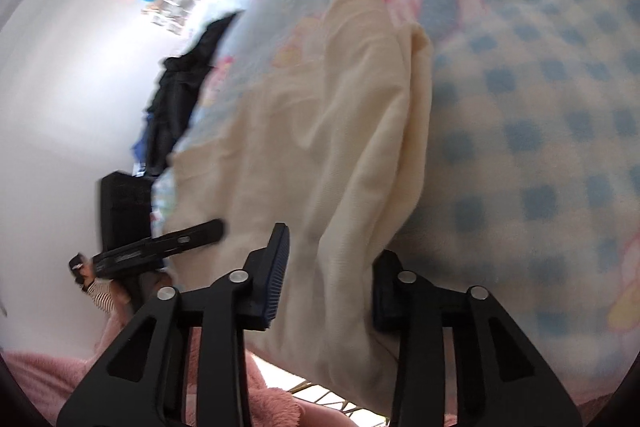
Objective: Fold clothes
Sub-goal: 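Lift the cream bundle with both grippers and carry it toward the folded clothes stack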
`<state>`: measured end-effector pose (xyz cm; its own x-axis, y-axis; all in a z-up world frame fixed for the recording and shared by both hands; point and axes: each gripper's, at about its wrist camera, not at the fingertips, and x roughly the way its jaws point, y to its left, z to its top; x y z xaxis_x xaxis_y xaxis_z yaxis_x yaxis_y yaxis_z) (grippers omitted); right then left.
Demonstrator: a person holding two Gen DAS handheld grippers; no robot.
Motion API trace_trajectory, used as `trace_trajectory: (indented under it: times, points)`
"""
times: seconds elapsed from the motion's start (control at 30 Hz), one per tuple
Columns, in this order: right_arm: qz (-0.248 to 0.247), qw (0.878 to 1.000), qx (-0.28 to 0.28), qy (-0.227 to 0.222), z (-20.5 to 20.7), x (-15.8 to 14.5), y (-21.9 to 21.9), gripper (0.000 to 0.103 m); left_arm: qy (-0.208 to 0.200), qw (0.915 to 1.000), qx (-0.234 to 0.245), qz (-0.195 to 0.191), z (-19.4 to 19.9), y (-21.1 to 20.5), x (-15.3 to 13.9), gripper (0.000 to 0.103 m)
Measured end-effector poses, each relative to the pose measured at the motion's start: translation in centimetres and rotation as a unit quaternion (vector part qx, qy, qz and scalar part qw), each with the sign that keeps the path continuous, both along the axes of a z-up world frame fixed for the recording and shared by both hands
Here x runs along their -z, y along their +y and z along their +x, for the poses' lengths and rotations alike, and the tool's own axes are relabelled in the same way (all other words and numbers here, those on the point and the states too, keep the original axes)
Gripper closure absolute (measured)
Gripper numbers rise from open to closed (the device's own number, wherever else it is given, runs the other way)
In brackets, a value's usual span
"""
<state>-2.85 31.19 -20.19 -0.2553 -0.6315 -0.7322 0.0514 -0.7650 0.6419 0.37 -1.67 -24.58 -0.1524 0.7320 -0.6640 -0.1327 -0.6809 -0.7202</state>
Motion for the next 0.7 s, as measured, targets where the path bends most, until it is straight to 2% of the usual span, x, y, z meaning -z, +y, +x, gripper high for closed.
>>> trace_trajectory:
  times: [0.1,0.13,0.2,0.3,0.47,0.7]
  points:
    - [-0.017,1.0,0.008,-0.024,-1.2,1.8,-0.2,0.061,-0.015,0.9999,-0.006,0.005,-0.3,0.2,0.5,0.044]
    - [-0.022,0.999,0.011,-0.025,-1.4,1.8,-0.2,0.063,-0.015,0.9998,-0.009,0.002,-0.3,0.3,0.3,0.052]
    - [-0.009,1.0,0.006,-0.007,-1.3,0.7,-0.7,0.076,0.01,0.9998,0.002,-0.019,0.1,1.1,-1.2,0.066]
    - [0.009,1.0,-0.002,0.027,-0.8,-1.9,-1.0,0.084,0.045,0.9974,0.02,-0.053,0.5,2.6,-3.4,0.072]
    - [0.007,0.998,0.028,0.056,-0.1,-5.4,1.0,0.085,0.068,0.997,0.033,-0.016,-0.3,4.0,-6.8,0.073]
    - [0.013,0.994,0.079,0.08,-1.3,-8.4,4.8,0.085,0.091,0.9937,0.065,-0.006,-3.0,9.7,-9.1,0.073]
